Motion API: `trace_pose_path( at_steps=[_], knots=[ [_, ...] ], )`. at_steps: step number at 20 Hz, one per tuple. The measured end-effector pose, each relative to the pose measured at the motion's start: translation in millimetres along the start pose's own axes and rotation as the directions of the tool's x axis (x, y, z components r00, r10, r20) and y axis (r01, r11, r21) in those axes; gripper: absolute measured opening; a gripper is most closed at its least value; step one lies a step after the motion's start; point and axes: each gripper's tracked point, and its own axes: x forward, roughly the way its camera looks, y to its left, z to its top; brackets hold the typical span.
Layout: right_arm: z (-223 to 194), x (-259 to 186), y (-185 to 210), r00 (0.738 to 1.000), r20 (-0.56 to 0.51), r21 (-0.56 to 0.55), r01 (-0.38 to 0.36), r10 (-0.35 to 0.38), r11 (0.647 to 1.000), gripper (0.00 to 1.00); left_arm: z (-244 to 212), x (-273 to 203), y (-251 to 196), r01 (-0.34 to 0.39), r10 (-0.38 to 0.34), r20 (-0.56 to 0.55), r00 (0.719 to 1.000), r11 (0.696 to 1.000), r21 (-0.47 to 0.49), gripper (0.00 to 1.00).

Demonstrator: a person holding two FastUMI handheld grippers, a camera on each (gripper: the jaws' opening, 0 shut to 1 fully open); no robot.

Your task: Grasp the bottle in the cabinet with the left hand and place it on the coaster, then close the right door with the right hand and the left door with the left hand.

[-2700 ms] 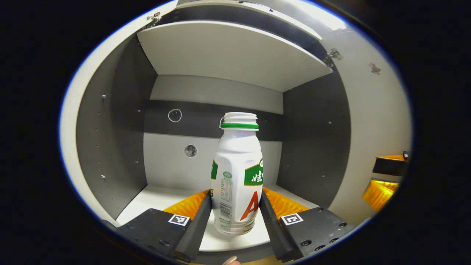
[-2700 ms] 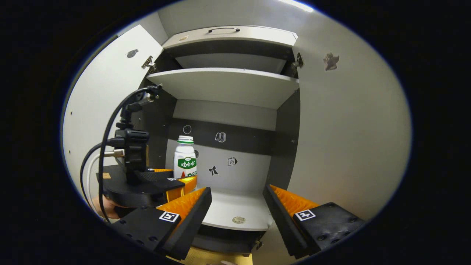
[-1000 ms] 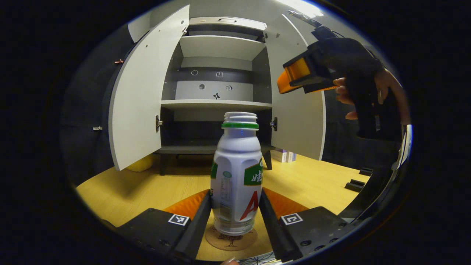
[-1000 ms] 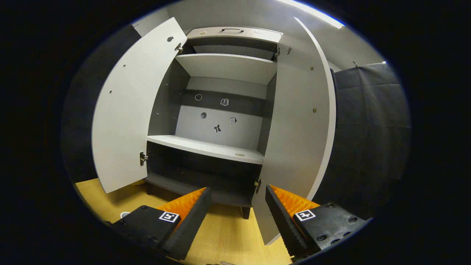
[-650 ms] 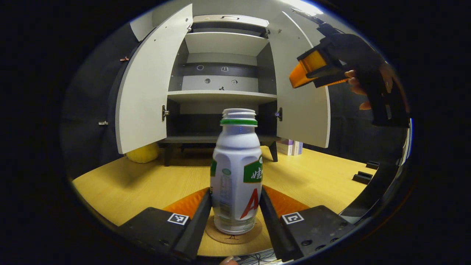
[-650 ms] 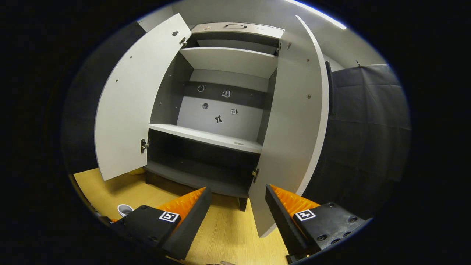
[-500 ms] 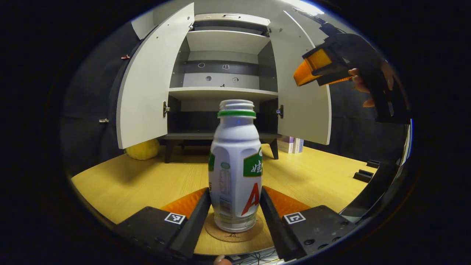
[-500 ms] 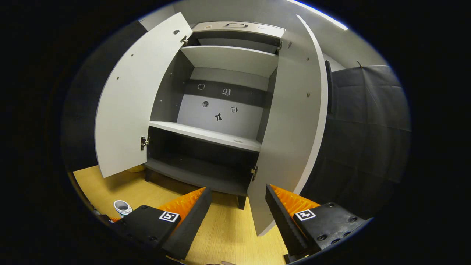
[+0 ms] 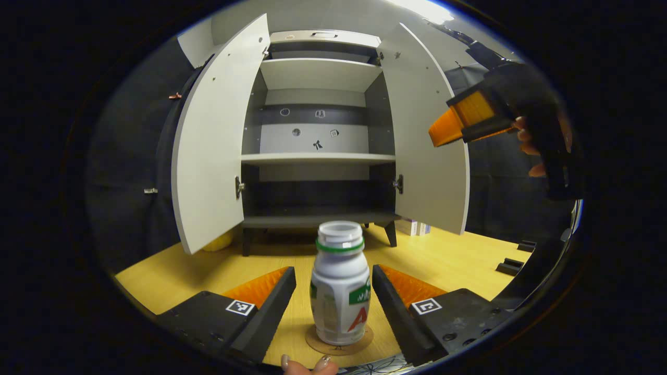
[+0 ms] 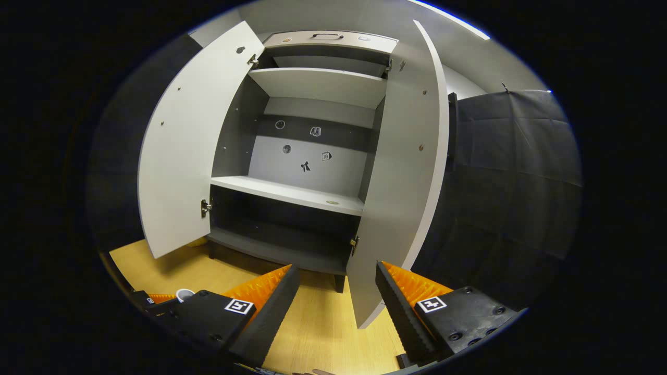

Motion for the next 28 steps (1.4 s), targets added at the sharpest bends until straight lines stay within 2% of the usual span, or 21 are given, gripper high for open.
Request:
trace_pose_path(
  at_steps=[2,5,8,12,14,16,19,20,24,27,28],
  knots=[
    [20.9,-8.1,-3.9,1.000,0.000,0.000,0.011,-0.011,1.000,0.98,45.6,4.4,-0.7,0.033,-0.033,0.029,0.999,0.999,0.003,0.94],
    [55.3,-19.9,-9.7,0.999,-0.002,0.064,0.045,-0.045,0.997,0.98,108.8,7.9,-12.1,0.109,-0.109,0.049,0.993,0.994,-0.005,0.94],
    [95.8,-27.3,-43.2,0.989,0.044,0.090,0.135,-0.140,0.987,0.98,164.3,8.5,-21.2,0.198,-0.197,0.051,0.979,0.980,-0.001,0.93],
    [135.1,-30.8,-116.2,0.926,0.145,0.127,0.333,-0.349,0.934,0.97,216.6,6.2,-36.7,0.359,-0.357,0.051,0.933,0.933,-0.028,0.93],
    [135.2,-22.6,-145.3,0.904,0.137,0.112,0.393,-0.406,0.913,0.98,231.6,15.2,-36.6,0.386,-0.384,0.057,0.922,0.922,-0.030,0.93],
    [138.7,-11.2,-167.9,0.894,0.129,0.121,0.415,-0.429,0.902,0.98,235.4,30.3,-37.5,0.397,-0.396,0.047,0.917,0.917,-0.029,0.93],
    [146.8,8.9,-186.3,0.907,0.137,0.173,0.373,-0.397,0.912,0.95,247.5,47.4,-36.6,0.370,-0.368,0.052,0.928,0.928,-0.042,0.94],
    [146.7,17.0,-190.9,0.918,0.136,0.182,0.347,-0.373,0.920,0.98,252.0,51.3,-37.9,0.352,-0.350,0.056,0.935,0.935,-0.048,0.94],
    [153.0,37.3,-194.7,0.966,0.153,0.214,0.173,-0.208,0.961,0.98,257.3,67.2,-35.9,0.204,-0.199,0.058,0.978,0.976,-0.081,0.95],
    [152.0,37.9,-184.0,0.986,0.154,0.228,0.029,-0.065,0.973,0.97,253.7,78.4,-40.9,0.124,-0.119,0.040,0.992,0.980,-0.155,0.95],
    [150.1,41.6,-176.8,0.988,0.149,0.217,0.004,-0.037,0.976,0.97,254.6,81.1,-40.2,0.099,-0.093,0.043,0.995,0.981,-0.169,0.95]
  ],
)
